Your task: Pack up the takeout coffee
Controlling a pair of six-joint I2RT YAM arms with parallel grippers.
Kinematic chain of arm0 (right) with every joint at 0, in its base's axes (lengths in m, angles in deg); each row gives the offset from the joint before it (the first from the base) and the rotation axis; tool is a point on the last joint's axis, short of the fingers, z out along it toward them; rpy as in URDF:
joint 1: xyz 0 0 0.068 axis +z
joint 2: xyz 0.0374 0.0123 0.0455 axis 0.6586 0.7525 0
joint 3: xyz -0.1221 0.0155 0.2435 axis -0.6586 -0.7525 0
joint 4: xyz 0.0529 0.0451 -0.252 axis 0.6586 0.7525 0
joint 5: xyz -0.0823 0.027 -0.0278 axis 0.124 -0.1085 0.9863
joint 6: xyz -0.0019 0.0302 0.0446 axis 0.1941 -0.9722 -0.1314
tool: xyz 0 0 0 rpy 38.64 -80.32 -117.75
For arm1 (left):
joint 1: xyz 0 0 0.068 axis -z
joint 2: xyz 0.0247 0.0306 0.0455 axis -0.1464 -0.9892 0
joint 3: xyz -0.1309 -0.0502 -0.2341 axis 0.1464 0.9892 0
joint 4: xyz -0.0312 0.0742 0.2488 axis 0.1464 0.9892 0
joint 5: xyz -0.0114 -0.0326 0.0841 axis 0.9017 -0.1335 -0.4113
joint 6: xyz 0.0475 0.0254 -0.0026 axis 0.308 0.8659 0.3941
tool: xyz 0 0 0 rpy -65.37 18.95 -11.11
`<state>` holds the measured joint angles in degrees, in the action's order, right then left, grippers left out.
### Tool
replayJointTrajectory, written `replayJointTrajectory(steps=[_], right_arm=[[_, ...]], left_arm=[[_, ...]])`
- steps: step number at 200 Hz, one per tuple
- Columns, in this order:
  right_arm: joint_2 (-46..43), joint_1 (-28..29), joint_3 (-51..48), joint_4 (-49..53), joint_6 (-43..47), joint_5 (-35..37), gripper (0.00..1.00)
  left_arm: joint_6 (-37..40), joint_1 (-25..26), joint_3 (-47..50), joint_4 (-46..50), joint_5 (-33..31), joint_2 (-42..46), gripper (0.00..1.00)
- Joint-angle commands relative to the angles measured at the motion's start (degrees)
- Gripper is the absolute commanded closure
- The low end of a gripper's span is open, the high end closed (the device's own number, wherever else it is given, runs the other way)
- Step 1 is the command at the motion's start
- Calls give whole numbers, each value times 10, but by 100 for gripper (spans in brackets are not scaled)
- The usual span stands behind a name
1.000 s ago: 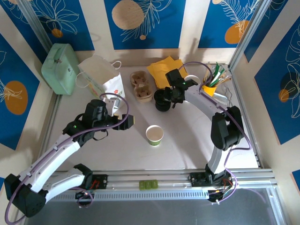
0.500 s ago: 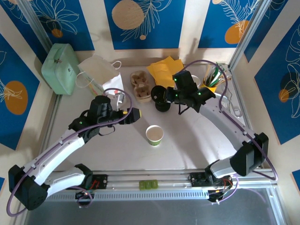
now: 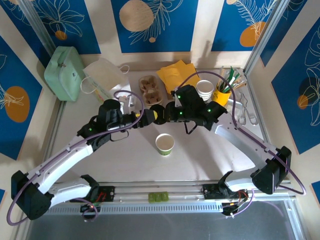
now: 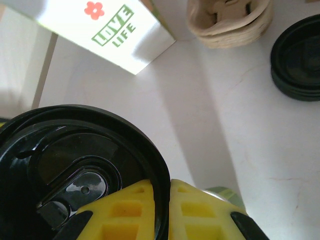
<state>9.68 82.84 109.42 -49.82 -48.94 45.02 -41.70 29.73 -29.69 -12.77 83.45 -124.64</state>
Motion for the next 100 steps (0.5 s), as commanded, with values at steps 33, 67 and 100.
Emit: replayJointTrajectory(steps=[33, 67, 100], right_arm=[[-6, 27, 1, 0, -14, 16, 88], [-12, 33, -6, -15, -12, 20, 88], [-18, 40, -13, -29, -8, 30, 86]], left_arm=[[-20, 7, -6, -20, 6, -5, 27], [-32, 6, 2, -35, 14, -3, 47], [-40, 7, 7, -48, 26, -4, 62]])
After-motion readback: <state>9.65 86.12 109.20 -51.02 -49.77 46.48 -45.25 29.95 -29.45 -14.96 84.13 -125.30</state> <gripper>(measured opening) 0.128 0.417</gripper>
